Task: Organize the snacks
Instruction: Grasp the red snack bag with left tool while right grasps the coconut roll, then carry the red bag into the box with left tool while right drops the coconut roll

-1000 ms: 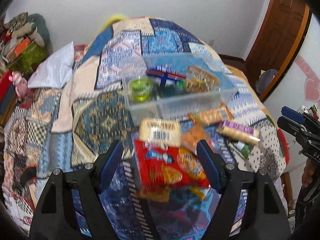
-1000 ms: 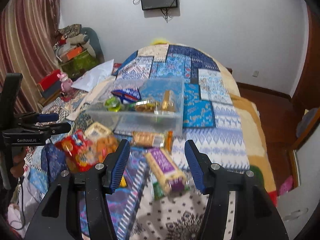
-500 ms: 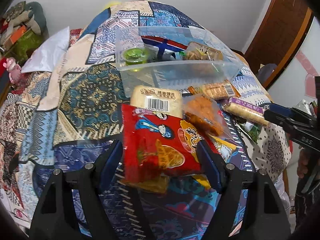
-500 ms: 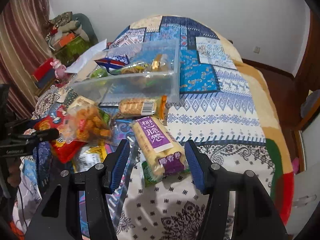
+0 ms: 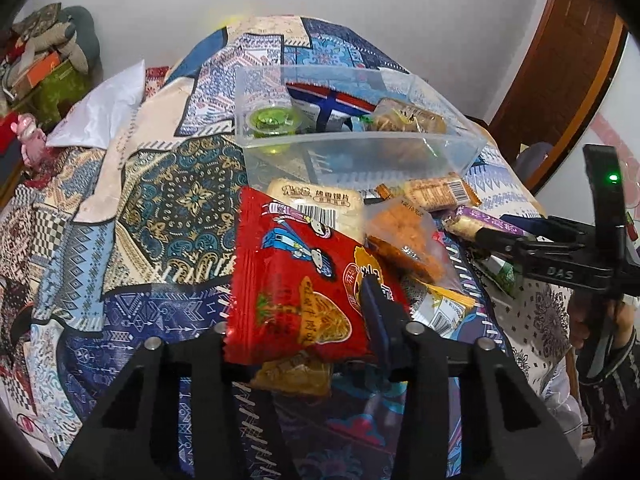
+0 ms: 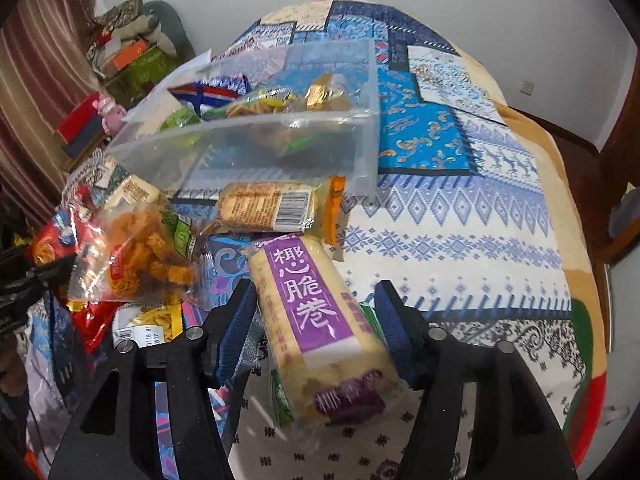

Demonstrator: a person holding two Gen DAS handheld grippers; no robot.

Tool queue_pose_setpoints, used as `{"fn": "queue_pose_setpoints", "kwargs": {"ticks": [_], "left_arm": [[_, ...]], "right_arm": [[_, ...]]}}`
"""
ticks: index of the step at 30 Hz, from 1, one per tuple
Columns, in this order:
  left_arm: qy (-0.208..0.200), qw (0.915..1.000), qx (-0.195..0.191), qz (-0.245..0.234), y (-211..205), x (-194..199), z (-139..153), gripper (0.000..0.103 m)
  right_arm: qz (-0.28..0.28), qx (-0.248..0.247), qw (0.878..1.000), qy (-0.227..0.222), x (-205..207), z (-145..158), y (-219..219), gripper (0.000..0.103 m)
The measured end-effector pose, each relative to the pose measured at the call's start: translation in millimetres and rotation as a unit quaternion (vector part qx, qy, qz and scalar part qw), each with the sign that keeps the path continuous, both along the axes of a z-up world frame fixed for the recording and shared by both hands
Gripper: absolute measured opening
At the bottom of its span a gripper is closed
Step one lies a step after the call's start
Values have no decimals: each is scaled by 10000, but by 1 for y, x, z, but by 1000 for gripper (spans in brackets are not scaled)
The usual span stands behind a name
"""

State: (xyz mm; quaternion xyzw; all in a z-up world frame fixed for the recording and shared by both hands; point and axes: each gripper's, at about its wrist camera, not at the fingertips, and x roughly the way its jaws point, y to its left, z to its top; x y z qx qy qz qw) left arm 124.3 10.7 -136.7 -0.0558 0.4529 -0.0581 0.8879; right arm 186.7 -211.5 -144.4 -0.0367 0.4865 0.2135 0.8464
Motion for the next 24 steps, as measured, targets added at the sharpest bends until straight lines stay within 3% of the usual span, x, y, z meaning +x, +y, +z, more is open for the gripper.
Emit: {"fn": "queue_pose_setpoints", "kwargs": {"ticks": [5, 7, 9, 17, 24], "left_arm": [[-106, 9999, -60, 3, 5, -7, 9, 31], [-159, 9998, -79, 3, 6, -10, 15, 28], [-201, 9997, -102, -8, 6, -12, 19, 25], [-149, 9995, 96, -252, -12, -9, 14, 25], [-198, 9996, -30, -178, -8, -9, 16, 22]], "right_arm": [[155, -95, 9998, 5, -6, -3, 6, 56], [212, -103, 9997, -20, -10, -1, 7, 45], [307, -8, 9995, 12, -14, 2, 8, 43], [557, -45, 9984, -26, -31, 3, 21, 43], [448, 124, 9989, -48, -29, 6, 23, 43]]}}
